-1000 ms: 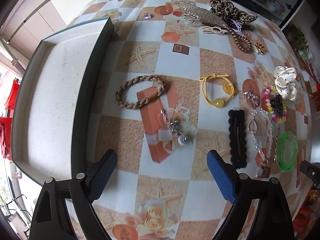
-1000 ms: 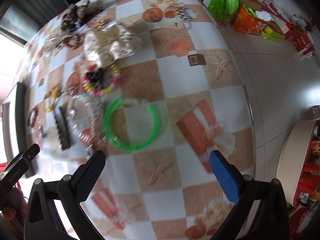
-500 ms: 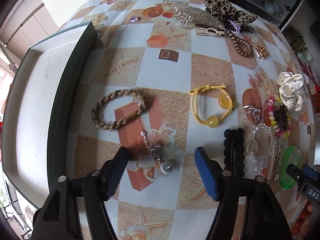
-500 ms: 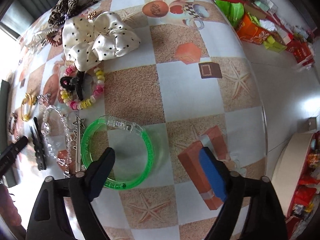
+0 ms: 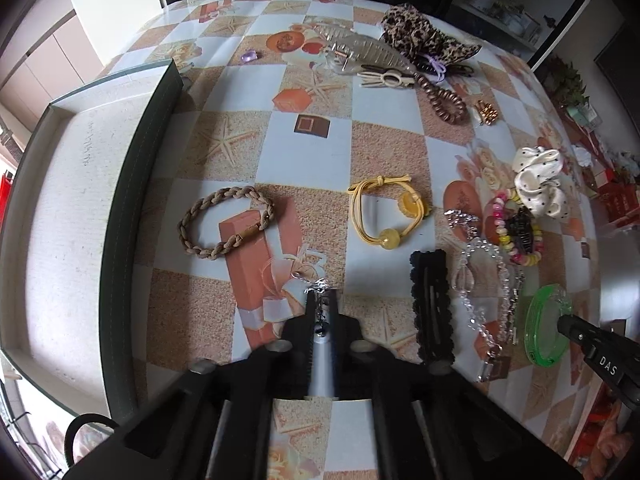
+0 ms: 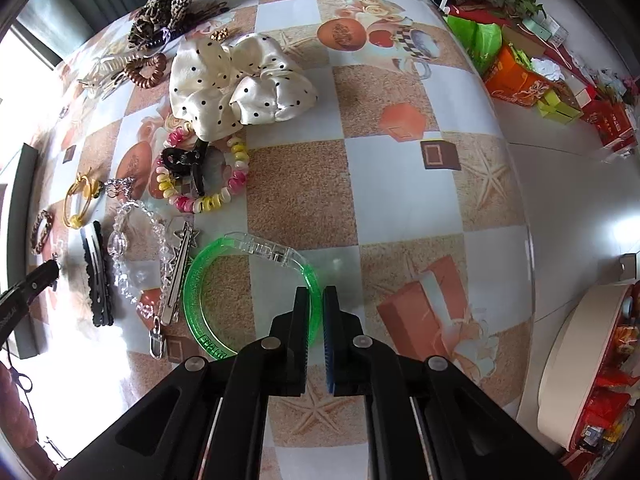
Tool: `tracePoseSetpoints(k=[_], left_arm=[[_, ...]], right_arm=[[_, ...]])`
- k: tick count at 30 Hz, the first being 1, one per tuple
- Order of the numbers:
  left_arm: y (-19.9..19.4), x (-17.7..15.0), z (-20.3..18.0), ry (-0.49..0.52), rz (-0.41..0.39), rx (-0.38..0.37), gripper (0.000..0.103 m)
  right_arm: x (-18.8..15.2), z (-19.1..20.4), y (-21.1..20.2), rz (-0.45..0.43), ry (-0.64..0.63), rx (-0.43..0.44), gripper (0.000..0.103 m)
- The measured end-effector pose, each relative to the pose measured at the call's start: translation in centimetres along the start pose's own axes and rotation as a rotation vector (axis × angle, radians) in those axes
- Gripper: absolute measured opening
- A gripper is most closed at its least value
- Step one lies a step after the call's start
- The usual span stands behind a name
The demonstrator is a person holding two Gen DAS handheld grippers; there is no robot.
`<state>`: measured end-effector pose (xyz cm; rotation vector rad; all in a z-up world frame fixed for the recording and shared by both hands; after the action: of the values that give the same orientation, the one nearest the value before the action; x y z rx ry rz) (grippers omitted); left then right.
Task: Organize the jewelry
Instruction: 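Carry both items into the white tray while the right tool opens releasing the bangle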
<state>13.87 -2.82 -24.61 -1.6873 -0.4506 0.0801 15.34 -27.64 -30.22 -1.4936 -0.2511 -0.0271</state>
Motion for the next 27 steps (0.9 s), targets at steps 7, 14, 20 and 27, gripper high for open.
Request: tracePoseSetpoints(k=[7,14,20,27], left_arm=[[-3.0,-0.4,0.2,-0.016,-0.028,-0.032,0.004],[-7.1,0.2,2.6,-0.052,-0.077,-0.046,0.004],[-9.9,1.7,5.7,-0.089,-0.132,-0.026,0.004],[-11.5,4.3,11.1,-0.138,-0.181,0.002,0.004]], right_arm=[[0.2,1.1,-2.6,-0.021,0.008,0.036,0.007],[2.0,2.7,-4.9,-0.064,-0.039,0.084,0.007],[4.9,6.7,-6.8,-0.1,-0.116,0.152,0.007],[7.6,15.5,-8.5,-0.117,-0.231,0.223,0.007]])
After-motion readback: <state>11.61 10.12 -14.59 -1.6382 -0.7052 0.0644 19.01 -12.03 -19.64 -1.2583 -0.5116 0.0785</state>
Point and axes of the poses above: each gripper's, at about its wrist camera, not at the fingertips, and y roughly the way its jaws point, z to its left, x to its top, the point moved 9 cm from there along y, roughly the way its jaws point, and after that the axes turned 15 degrees about -y, right-handed, at the moved point
